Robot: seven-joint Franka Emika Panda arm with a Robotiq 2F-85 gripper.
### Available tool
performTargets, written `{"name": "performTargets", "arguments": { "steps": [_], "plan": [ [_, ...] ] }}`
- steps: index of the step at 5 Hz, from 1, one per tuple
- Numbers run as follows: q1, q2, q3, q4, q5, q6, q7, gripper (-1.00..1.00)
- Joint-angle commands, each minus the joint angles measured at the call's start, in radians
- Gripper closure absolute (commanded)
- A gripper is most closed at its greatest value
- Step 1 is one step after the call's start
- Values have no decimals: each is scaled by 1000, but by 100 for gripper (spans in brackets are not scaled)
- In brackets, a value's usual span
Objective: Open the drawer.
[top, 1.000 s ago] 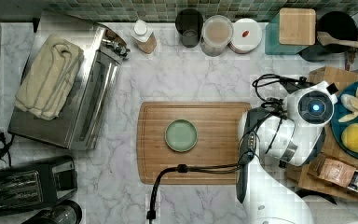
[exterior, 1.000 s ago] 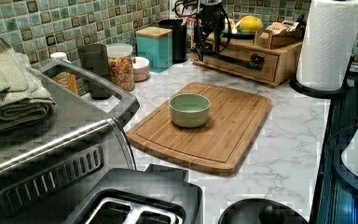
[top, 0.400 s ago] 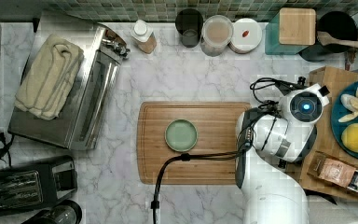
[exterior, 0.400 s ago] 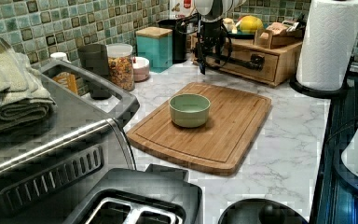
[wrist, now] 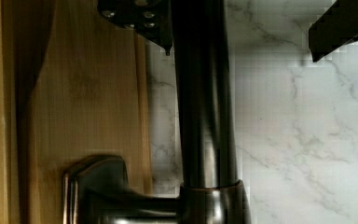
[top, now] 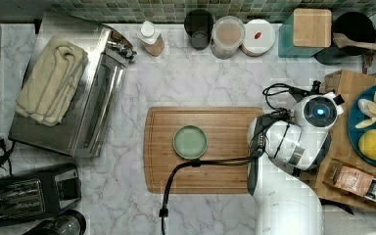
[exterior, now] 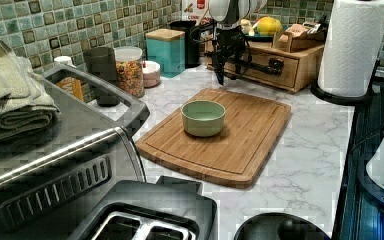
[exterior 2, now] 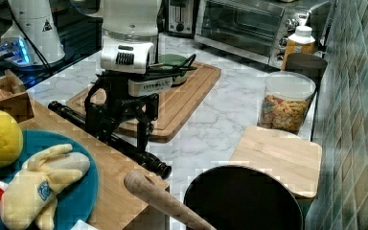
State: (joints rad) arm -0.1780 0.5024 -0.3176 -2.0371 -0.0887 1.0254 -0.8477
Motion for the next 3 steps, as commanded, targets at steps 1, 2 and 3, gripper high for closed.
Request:
{"name": "performTargets", "arguments": {
  "steps": [1,2,3],
  "plan": [
    [78,-69,32,-12,47,-147,134,-100],
    [77,-83,91,-31,78,-123,118,-100],
    [106,-88,126,-39,111,-126,127,-100]
  ]
}}
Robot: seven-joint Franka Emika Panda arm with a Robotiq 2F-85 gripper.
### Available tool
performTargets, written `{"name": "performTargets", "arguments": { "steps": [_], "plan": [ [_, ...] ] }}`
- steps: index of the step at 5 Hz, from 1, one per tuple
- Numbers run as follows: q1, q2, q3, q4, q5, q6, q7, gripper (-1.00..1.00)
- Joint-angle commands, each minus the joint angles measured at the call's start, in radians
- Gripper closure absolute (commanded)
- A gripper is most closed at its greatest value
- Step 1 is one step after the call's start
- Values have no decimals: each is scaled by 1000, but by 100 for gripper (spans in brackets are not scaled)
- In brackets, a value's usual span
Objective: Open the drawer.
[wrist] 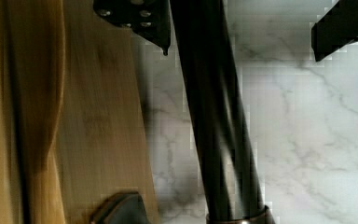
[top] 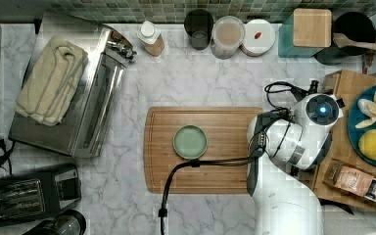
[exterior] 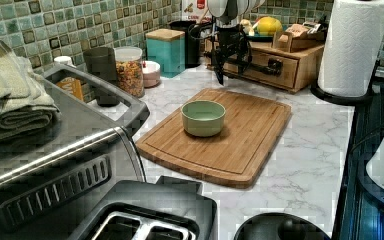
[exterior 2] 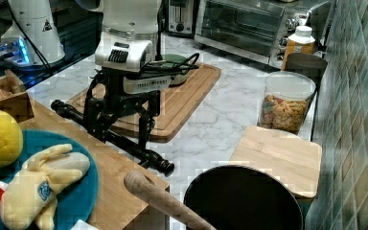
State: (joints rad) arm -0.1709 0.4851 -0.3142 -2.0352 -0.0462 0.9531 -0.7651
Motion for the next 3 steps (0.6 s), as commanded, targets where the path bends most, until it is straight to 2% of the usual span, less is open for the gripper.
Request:
{"name": "performTargets", "arguments": {
  "steps": [1,3],
  "plan": [
    [148,-91,143,-54,90,-74,100,-100],
    [230,-120,190,-79,115,-64,201,-100]
  ]
}}
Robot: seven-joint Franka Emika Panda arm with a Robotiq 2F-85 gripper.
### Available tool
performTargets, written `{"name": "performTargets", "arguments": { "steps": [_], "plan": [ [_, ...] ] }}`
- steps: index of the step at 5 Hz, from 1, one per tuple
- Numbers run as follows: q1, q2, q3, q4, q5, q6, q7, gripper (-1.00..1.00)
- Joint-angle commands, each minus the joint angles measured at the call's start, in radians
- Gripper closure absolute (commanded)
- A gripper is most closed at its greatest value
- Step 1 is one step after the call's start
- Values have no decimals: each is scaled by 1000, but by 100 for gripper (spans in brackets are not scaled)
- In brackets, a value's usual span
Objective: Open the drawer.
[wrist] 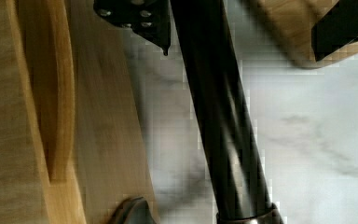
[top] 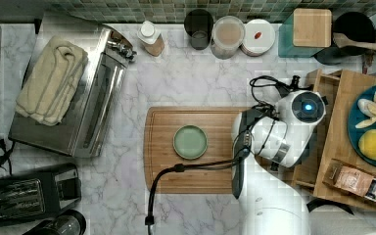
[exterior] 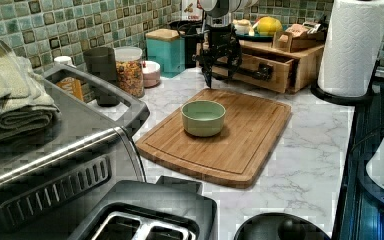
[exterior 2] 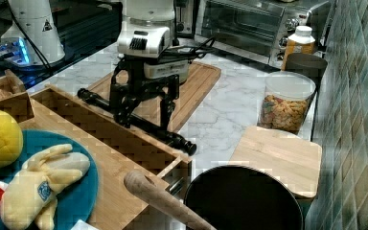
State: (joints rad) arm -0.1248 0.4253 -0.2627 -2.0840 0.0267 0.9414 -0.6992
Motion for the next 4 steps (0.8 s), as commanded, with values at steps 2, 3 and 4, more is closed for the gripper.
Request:
{"name": "performTargets", "arguments": {
  "steps": [2,3,4],
  "plan": [
    [217,-49,191,1,89,-84,153,-100],
    [242,-60,200,20,115,-127,180,-100],
    [266,-61,193,33,129,-141,219,-100]
  ]
}}
